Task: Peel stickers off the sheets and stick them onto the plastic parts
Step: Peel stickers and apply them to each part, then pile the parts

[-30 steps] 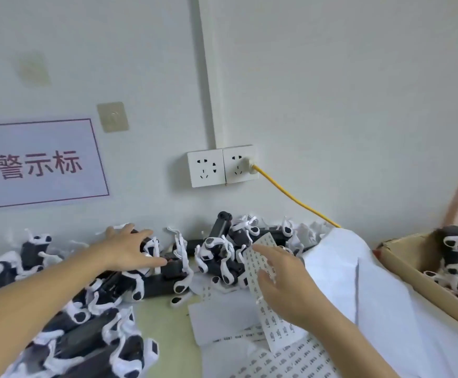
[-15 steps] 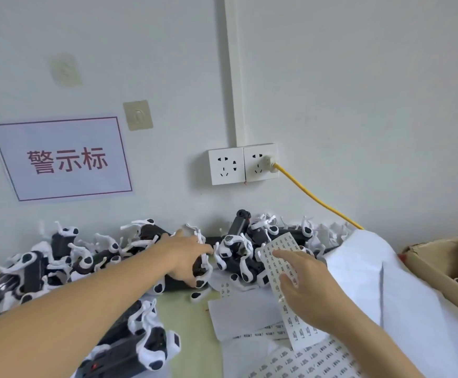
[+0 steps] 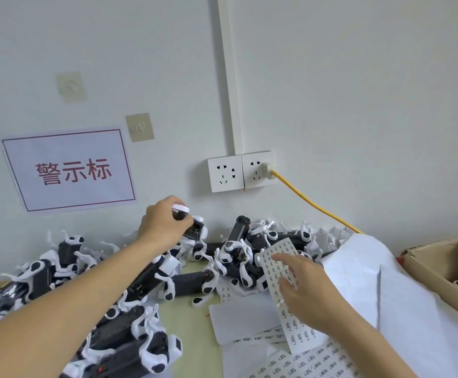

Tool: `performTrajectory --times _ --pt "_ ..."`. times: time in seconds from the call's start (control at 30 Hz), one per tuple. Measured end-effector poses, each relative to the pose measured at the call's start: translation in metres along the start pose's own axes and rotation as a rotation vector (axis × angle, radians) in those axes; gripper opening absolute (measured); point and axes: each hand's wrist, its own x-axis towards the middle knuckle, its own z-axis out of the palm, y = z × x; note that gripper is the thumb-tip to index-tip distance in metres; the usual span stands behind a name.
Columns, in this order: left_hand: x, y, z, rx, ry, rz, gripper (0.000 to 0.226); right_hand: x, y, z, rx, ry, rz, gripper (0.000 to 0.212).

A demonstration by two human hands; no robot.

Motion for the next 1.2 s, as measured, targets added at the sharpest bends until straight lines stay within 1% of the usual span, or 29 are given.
performTrajectory --times 0.1,0.2,0.3,0.37,0.43,0.47,0.53,0.57,0.63,0.7,0.77,0.8,0.83,0.9,0.93,0.97,1.03,1.1,1.13,1.2 --pt "-0.019 0.022 -0.01 -0.277 0.141 -0.07 0.022 -0.001 -0.003 -0.002 0.048 0.041 -0.003 0.046" --pt "-0.062 0.038 -0.007 -0.69 0.165 -0.154 0.028 -0.003 -0.01 -0.005 0.086 0.116 -0.013 0.042" --pt "-0.11 0.042 0.01 -0.996 0.247 -0.262 0.032 -0.007 -0.027 -0.005 0.148 0.136 -0.051 0.034" --pt "-0.133 0.043 0.026 -1.131 0.306 -0.365 0.033 -0.012 -0.045 -0.002 0.251 0.065 -0.061 0.029" --pt "-0.147 0.042 0.039 -1.201 0.287 -0.438 0.031 -0.018 -0.065 0.004 0.464 -0.065 -0.043 0.032" --pt "-0.151 0.042 0.043 -1.186 0.239 -0.448 0.026 -0.021 -0.072 0.008 0.576 -0.135 -0.019 0.033" --pt "-0.156 0.039 0.049 -1.115 0.091 -0.441 0.011 -0.025 -0.078 0.015 0.707 -0.247 0.046 0.021" --pt "-0.157 0.04 0.051 -1.107 0.027 -0.444 0.011 -0.025 -0.077 0.017 0.753 -0.259 0.08 0.024" --pt "-0.159 0.045 0.053 -1.105 -0.062 -0.445 0.02 -0.023 -0.07 0.022 0.804 -0.202 0.147 0.018" --pt "-0.16 0.053 0.052 -1.081 -0.158 -0.399 0.022 -0.02 -0.063 0.022 0.824 -0.095 0.198 0.024" --pt "-0.16 0.058 0.049 -1.06 -0.255 -0.352 0.024 -0.016 -0.058 0.021 0.795 0.007 0.206 0.023" --pt "-0.16 0.058 0.048 -1.009 -0.26 -0.331 0.023 -0.015 -0.056 0.019 0.762 0.045 0.199 0.024" --pt "-0.159 0.057 0.048 -0.916 -0.222 -0.296 0.02 -0.015 -0.056 0.019 0.728 0.077 0.191 0.029" --pt "-0.157 0.052 0.046 -0.703 -0.051 -0.188 0.012 -0.016 -0.056 0.016 0.632 0.119 0.135 0.038" --pt "-0.156 0.05 0.043 -0.588 0.027 -0.115 0.014 -0.017 -0.057 0.016 0.57 0.122 0.094 0.041" --pt "-0.155 0.048 0.04 -0.47 0.069 -0.026 0.024 -0.018 -0.058 0.016 0.513 0.111 0.053 0.046" --pt "-0.15 0.042 0.035 -0.219 0.042 0.162 0.044 -0.018 -0.057 0.016 0.431 0.048 -0.019 0.056" --pt "-0.147 0.035 0.033 0.019 -0.049 0.286 0.064 -0.018 -0.056 0.016 0.346 -0.025 -0.078 0.064" --pt "-0.147 0.032 0.033 0.092 -0.105 0.31 0.07 -0.018 -0.054 0.016 0.302 -0.06 -0.099 0.067" --pt "-0.147 0.028 0.035 0.133 -0.204 0.292 0.073 -0.018 -0.052 0.016 0.264 -0.119 -0.117 0.069"
